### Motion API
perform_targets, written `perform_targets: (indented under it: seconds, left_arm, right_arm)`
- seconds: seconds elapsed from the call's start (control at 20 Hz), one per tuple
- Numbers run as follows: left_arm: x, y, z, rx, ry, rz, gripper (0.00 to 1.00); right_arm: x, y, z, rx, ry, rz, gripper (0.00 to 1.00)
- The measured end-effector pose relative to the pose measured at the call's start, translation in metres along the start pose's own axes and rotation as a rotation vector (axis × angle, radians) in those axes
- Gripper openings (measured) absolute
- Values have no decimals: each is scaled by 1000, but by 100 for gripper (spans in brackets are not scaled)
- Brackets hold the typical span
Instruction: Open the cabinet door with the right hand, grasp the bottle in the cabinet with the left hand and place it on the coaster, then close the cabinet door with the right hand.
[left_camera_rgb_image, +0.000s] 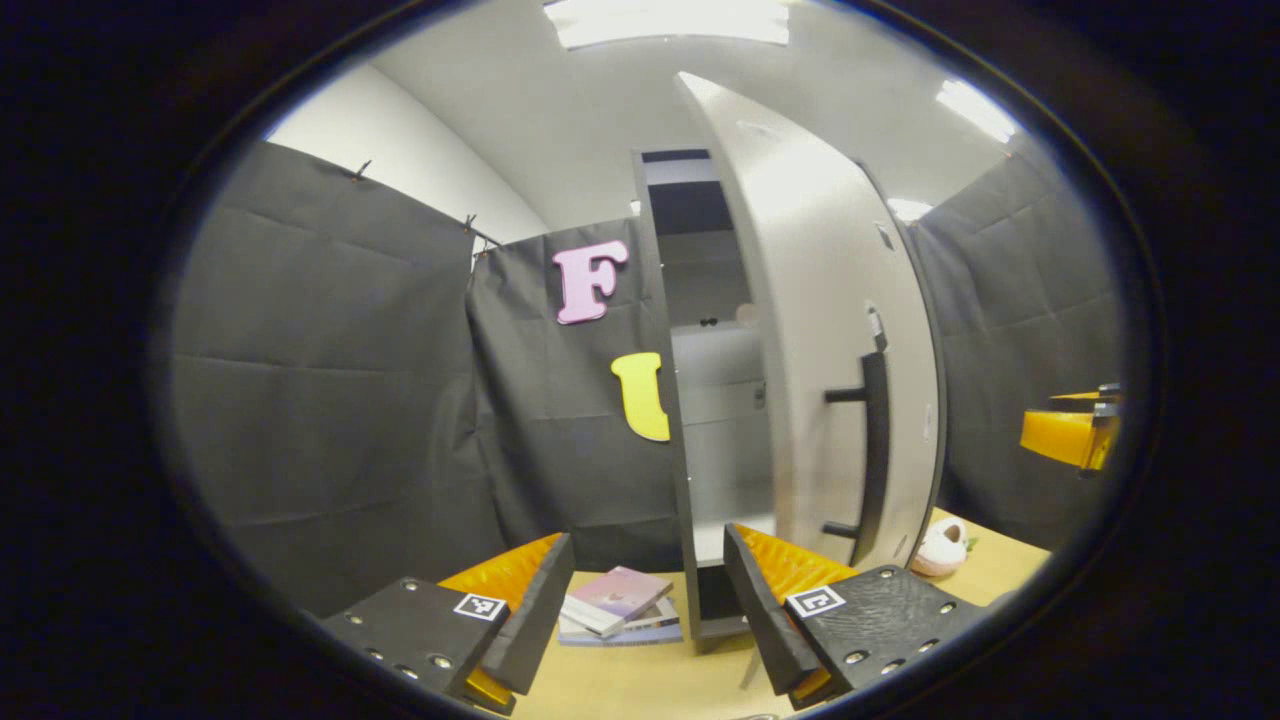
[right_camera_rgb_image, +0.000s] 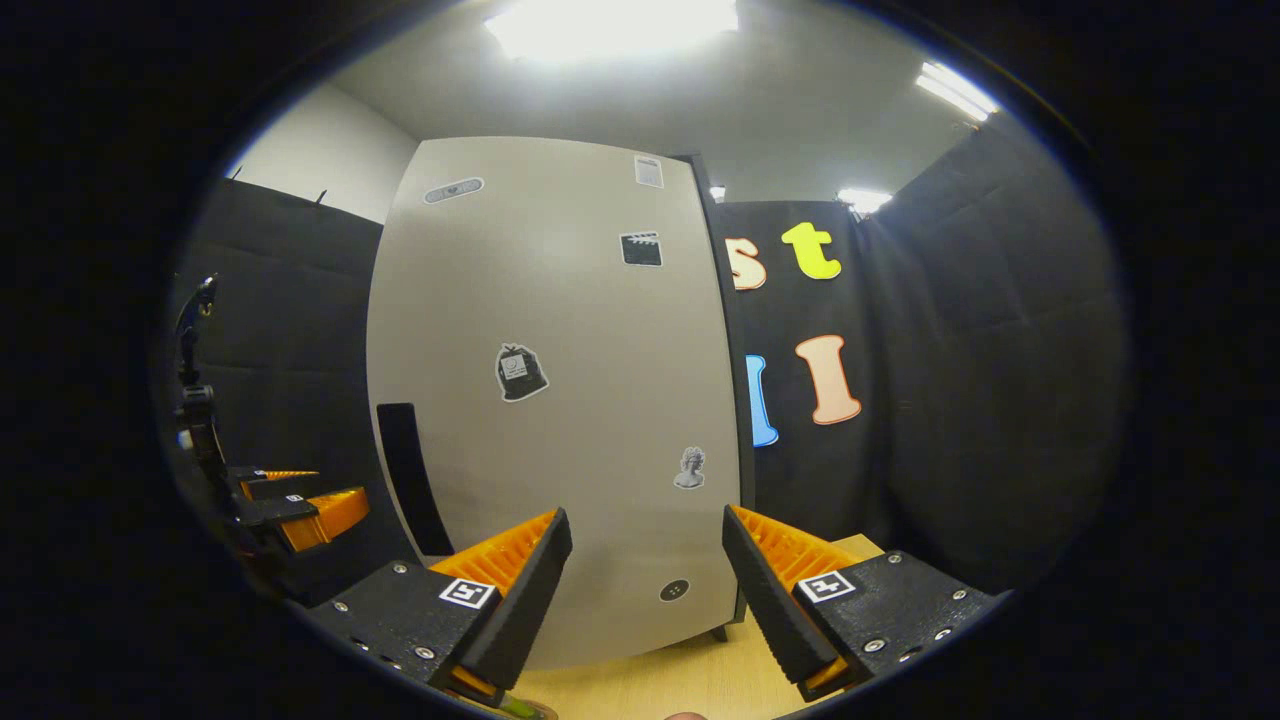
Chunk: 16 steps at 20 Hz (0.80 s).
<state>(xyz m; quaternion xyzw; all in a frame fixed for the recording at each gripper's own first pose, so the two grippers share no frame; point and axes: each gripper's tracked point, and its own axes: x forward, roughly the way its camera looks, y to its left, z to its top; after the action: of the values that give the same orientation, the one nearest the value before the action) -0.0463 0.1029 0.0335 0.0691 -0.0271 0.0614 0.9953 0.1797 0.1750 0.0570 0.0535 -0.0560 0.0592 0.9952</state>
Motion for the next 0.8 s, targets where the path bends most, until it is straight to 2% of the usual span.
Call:
perform_targets:
  seconds: [0.1,0.15,0.2,0.25,0.3,0.4,0.45,0.5,0.55,0.6,0.65,0.7,0.8]
  left_arm:
    - [-1,-8,2,3,-5,0,91]
    - [-1,-10,1,-3,-2,1,86]
    - [-1,-14,2,-15,-2,-3,86]
    - [-3,-20,4,-26,-5,-16,91]
    - [-4,-26,7,-26,-10,-23,86]
    - [-5,-29,10,-17,-15,-18,86]
    - [-8,-33,12,-26,-20,-19,90]
    - [-9,-39,15,-39,-26,-22,86]
    - [-10,-48,18,-49,-31,-26,86]
    - [-11,-56,20,-54,-34,-36,91]
    - [-11,-63,21,-53,-34,-46,91]
    - [-11,-68,22,-49,-31,-48,86]
    - [-11,-81,23,-57,-33,-60,86]
  right_arm:
    - [1,-7,3,0,-8,-4,94]
    - [2,-13,2,-1,-7,-16,94]
    - [2,-19,3,1,-5,-27,94]
    - [2,-23,4,7,-4,-36,94]
    - [3,-27,5,13,-4,-51,94]
    - [6,-33,4,30,0,-76,94]
    - [10,-33,1,36,7,-82,94]
    - [13,-34,-3,29,22,-99,94]
    - [16,-35,-7,22,36,-106,94]
    - [20,-30,-9,24,44,-97,94]
    - [25,-24,-9,28,49,-96,94]
    - [26,-21,-7,28,50,-99,94]
    - [29,-14,0,16,35,-101,94]
